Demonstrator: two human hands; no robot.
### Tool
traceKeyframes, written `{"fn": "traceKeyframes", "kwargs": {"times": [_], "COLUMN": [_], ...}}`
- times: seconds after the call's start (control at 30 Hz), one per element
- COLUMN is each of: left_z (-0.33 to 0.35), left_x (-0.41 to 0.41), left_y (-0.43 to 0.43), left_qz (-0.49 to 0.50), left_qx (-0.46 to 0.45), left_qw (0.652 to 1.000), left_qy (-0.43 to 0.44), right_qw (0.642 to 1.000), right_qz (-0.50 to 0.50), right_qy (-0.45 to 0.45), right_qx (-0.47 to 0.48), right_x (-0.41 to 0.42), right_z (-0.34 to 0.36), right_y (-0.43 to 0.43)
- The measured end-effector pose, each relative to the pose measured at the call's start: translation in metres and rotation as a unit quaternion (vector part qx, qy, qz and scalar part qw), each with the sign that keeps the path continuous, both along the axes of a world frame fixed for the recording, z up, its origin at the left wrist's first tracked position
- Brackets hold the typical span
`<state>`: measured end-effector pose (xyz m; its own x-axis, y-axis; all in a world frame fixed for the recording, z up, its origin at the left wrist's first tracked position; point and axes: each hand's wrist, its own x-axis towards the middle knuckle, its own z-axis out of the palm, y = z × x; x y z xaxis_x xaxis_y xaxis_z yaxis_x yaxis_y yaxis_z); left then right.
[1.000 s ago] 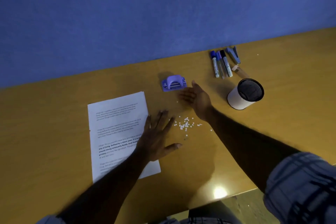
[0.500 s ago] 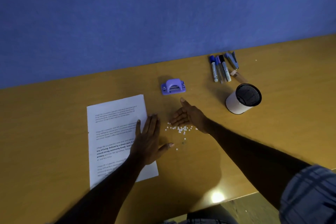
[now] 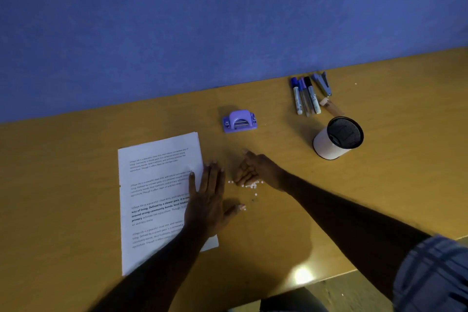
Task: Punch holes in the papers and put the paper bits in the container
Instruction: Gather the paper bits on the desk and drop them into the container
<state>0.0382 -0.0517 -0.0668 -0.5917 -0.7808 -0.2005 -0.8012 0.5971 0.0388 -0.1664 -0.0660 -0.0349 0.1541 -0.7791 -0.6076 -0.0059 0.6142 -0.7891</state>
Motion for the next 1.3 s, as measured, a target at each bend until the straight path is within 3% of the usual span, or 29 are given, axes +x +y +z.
{"fn": "traceKeyframes", "kwargs": {"times": [0.1,0.2,0.27,0.43,0.6,0.7,0.87,1.0,1.07,1.13,1.2,1.3], "left_z": [0.0,0.002,0.002,-0.002,-0.004,-0.002,0.004,0.008,0.01,0.012,0.013,0.014], "left_x": [-0.001,-0.006,-0.013,-0.023,-0.019,-0.015,-0.007,-0.002,0.001,0.002,0.004,0.005], "left_y": [0.003,0.009,0.015,0.023,0.025,0.028,0.025,0.019,0.017,0.016,0.014,0.013], "left_qz": [-0.026,-0.04,-0.052,-0.066,-0.101,-0.107,-0.094,-0.068,-0.057,-0.053,-0.054,-0.066], "left_qx": [-0.006,0.002,0.008,0.011,0.024,0.024,0.022,0.022,0.015,0.013,0.006,-0.004], "left_qw": [1.0,0.999,0.998,0.997,0.994,0.994,0.995,0.997,0.998,0.998,0.998,0.998], "left_qy": [0.008,0.016,0.026,0.03,0.02,0.021,0.025,0.005,0.007,0.008,0.011,0.02], "right_qw": [0.984,0.914,0.872,0.791,0.785,0.817,0.899,0.921,0.927,0.898,0.816,0.748], "right_qz": [-0.171,-0.386,-0.463,-0.57,-0.57,-0.535,-0.415,-0.345,-0.236,-0.022,0.165,0.237], "right_qy": [-0.037,-0.082,-0.119,-0.201,-0.22,-0.194,-0.103,0.057,0.202,0.384,0.502,0.559], "right_qx": [-0.028,-0.091,-0.102,-0.099,-0.104,-0.097,-0.091,-0.172,-0.209,-0.213,-0.234,-0.269], "right_x": [-0.025,-0.062,-0.071,-0.062,-0.019,0.009,0.021,0.0,-0.009,-0.015,-0.014,-0.003], "right_z": [0.001,-0.003,-0.01,-0.024,-0.027,-0.024,-0.016,-0.012,-0.016,-0.025,-0.038,-0.048], "right_y": [0.02,0.05,0.072,0.092,0.083,0.08,0.076,0.061,0.051,0.046,0.05,0.067]}}
